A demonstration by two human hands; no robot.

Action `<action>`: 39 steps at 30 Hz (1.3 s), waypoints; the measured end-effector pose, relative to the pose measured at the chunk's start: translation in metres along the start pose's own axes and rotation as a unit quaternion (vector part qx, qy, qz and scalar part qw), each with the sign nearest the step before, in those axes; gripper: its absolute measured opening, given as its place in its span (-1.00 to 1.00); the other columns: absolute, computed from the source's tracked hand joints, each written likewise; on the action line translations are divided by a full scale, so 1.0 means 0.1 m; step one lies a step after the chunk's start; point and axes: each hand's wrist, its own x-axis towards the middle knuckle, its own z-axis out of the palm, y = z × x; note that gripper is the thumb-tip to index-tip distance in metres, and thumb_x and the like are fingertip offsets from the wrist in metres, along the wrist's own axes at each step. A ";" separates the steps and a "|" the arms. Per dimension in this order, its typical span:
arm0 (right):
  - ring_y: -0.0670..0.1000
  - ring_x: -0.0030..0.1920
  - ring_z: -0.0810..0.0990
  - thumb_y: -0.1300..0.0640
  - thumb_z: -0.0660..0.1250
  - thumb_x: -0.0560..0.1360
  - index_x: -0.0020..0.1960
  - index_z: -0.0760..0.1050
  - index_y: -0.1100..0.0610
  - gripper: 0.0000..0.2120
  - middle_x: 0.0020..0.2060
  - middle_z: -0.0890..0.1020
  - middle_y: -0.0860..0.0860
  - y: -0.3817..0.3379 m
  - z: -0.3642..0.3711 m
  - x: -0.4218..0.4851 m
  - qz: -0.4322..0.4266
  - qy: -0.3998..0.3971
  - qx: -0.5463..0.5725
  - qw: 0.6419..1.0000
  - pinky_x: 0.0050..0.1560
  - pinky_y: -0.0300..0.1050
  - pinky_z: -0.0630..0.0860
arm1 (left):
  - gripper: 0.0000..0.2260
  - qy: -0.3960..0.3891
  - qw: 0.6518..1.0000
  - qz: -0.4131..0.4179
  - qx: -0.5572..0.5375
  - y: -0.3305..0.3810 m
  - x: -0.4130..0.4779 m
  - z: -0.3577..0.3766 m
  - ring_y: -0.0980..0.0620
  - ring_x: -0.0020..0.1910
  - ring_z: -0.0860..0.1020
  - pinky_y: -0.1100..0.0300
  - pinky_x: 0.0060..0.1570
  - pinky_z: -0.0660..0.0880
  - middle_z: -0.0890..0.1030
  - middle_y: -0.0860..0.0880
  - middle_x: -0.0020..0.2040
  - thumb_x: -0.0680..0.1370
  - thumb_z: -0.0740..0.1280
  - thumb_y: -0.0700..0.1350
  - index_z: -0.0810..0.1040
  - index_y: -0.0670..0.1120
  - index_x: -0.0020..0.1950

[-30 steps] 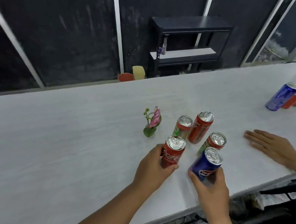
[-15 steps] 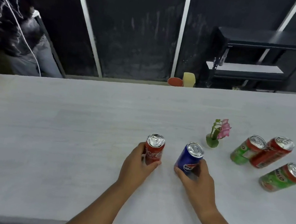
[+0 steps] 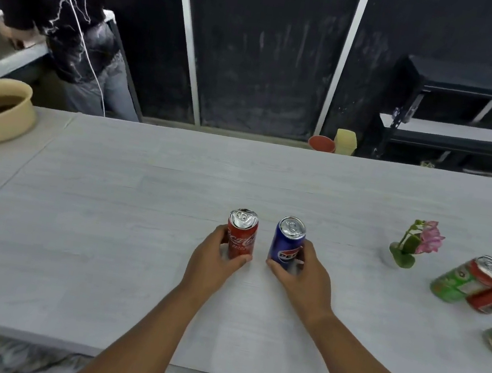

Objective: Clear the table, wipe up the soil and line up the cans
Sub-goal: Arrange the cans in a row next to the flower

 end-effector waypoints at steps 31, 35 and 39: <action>-0.10 0.12 0.50 -0.53 0.59 0.12 0.29 0.45 -0.08 -0.10 0.05 0.53 -0.20 0.09 0.29 0.14 -0.050 0.014 -0.073 0.996 0.19 -0.05 0.55 | -0.14 -0.014 0.999 0.040 -0.027 -0.36 0.01 -0.18 0.45 0.35 0.49 0.48 0.25 0.46 0.49 0.50 0.39 0.37 0.71 0.17 0.33 0.42 0.54; -0.17 0.27 0.45 -0.53 0.61 0.09 0.52 0.31 -0.12 0.13 0.23 0.50 -0.18 0.13 0.21 0.03 -0.021 0.011 -0.017 1.000 0.31 -0.16 0.46 | -0.05 0.057 0.998 0.031 0.002 -0.48 -0.29 -0.11 0.27 0.44 0.45 0.25 0.39 0.46 0.34 0.26 0.51 0.42 0.68 0.18 0.24 0.13 0.68; -0.22 0.33 0.44 -0.56 0.57 0.12 0.55 0.26 -0.19 0.13 0.30 0.50 -0.21 0.28 0.02 -0.19 -0.013 0.018 -0.012 1.000 0.37 -0.18 0.42 | -0.36 0.101 0.966 0.133 0.198 -0.60 -0.69 0.00 0.01 0.37 0.48 0.07 0.35 0.51 0.48 0.06 0.37 0.53 0.50 0.30 0.47 0.02 0.50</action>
